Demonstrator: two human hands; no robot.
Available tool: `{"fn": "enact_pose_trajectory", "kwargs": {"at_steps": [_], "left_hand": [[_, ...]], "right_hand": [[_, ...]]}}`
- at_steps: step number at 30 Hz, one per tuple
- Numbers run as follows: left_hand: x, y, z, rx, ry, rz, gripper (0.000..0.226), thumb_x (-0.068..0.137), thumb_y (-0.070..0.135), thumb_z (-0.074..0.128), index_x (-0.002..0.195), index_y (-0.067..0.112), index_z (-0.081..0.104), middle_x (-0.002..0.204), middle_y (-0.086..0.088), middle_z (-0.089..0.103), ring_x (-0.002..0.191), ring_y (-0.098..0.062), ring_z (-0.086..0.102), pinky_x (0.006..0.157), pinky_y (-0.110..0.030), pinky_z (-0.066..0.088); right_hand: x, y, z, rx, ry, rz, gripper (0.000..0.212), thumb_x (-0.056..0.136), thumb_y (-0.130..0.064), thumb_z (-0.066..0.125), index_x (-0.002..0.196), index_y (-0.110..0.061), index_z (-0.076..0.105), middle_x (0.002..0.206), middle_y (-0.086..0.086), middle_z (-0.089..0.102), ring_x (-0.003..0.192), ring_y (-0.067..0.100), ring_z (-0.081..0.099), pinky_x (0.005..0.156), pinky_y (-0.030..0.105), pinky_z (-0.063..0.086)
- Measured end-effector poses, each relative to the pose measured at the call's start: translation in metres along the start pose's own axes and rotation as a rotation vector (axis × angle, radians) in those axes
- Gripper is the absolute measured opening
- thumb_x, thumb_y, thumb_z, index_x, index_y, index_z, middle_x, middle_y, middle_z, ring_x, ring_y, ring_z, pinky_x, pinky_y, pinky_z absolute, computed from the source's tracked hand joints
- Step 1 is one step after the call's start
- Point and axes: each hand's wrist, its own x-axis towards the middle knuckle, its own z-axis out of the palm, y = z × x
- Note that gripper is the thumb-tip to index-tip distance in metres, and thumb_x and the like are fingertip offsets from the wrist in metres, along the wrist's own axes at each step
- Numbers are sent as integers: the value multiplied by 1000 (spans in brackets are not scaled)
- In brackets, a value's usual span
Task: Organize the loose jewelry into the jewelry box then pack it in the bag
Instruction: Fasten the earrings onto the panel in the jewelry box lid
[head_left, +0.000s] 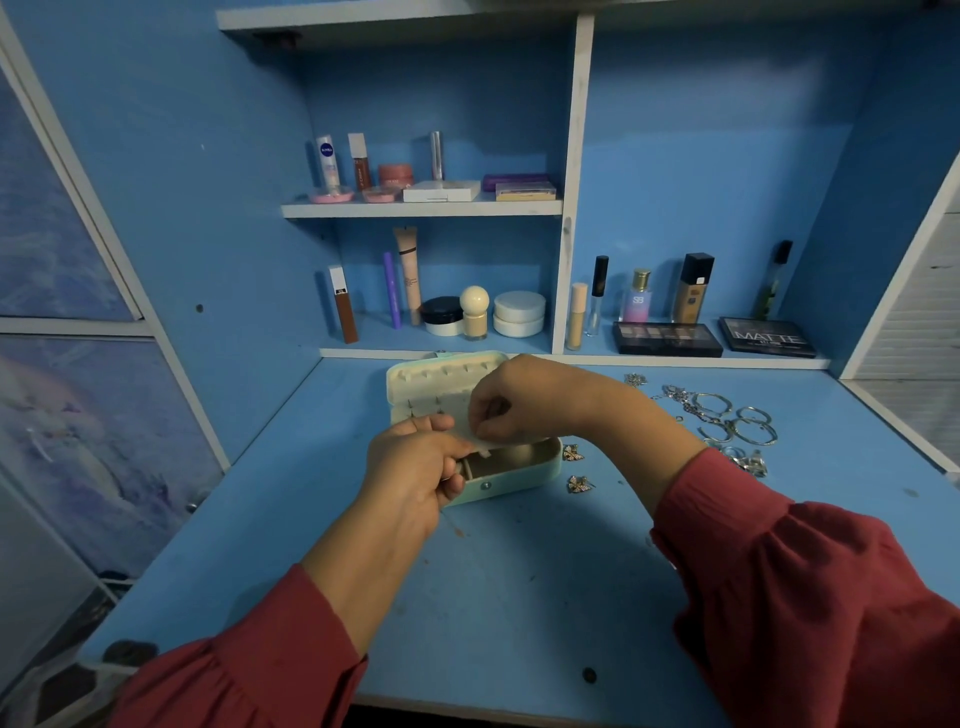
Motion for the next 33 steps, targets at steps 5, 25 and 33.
{"fn": "enact_pose_trajectory", "kwargs": {"at_steps": [5,25,33], "left_hand": [[0,0,0,-3,3,0,27,80,-16,57,88,10,57,43,1,41,29,-3,33,33,-15,33],[0,0,1,13,21,-6,27,79,-17,58,89,9,59,38,3,40,29,-3,33,32,-16,34],[1,-1,2,-5,23,4,27,80,-17,57,88,9,59,42,1,42,29,-3,32,34,-14,33]], "right_hand": [[-1,2,-1,19,22,-8,7,85,-24,62,88,-28,66,79,-19,56,79,6,53,74,24,48],[5,0,1,-57,-29,-30,14,86,-24,62,95,-23,72,92,-7,66,84,13,57,75,29,50],[5,-2,2,-82,1,-68,15,88,-22,59,96,-22,72,85,-10,60,80,12,54,73,28,47]]}}
